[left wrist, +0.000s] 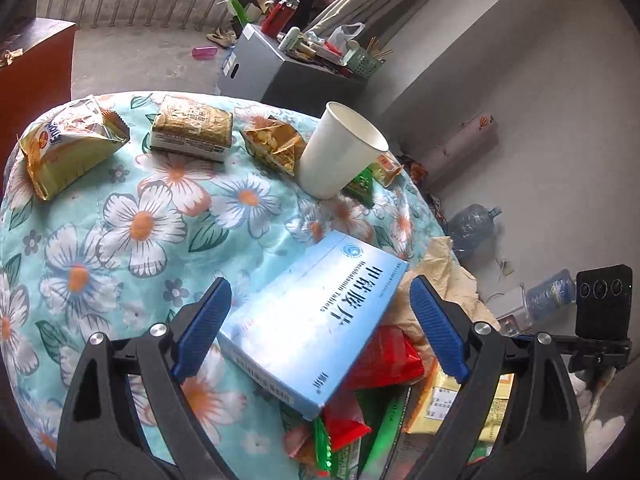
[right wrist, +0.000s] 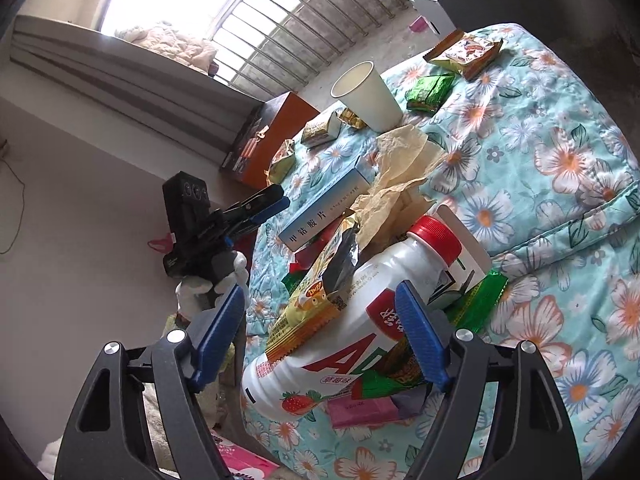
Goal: Collect trash
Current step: 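Close the left tool on the blue medicine box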
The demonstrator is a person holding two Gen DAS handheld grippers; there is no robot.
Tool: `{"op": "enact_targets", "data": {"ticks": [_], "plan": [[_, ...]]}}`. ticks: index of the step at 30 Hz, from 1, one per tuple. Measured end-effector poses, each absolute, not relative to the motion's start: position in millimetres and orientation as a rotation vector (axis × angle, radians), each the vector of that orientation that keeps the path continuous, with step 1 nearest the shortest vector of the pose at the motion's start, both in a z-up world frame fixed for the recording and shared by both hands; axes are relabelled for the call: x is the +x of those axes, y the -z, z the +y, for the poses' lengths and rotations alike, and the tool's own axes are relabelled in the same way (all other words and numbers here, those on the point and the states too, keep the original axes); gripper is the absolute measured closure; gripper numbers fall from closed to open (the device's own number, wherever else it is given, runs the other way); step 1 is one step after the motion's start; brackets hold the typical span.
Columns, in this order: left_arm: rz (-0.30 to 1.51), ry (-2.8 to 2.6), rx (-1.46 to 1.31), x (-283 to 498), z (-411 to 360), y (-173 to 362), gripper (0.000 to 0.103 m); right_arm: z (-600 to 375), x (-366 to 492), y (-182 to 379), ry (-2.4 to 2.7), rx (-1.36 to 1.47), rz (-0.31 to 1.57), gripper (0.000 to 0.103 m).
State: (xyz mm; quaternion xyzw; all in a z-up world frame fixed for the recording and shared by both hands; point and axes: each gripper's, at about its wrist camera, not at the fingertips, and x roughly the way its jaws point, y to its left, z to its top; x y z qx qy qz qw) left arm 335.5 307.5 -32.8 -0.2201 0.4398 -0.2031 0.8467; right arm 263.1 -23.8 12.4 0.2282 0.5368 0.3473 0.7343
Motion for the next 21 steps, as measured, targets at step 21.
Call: {"op": "enact_targets", "data": {"ticks": [21], "plan": [[1.049,0.607,-0.255,325.0,271.9,47.4,0.017,1.3,272.0,-4.8,-0.745,0.402,1.238,0.041]]}}
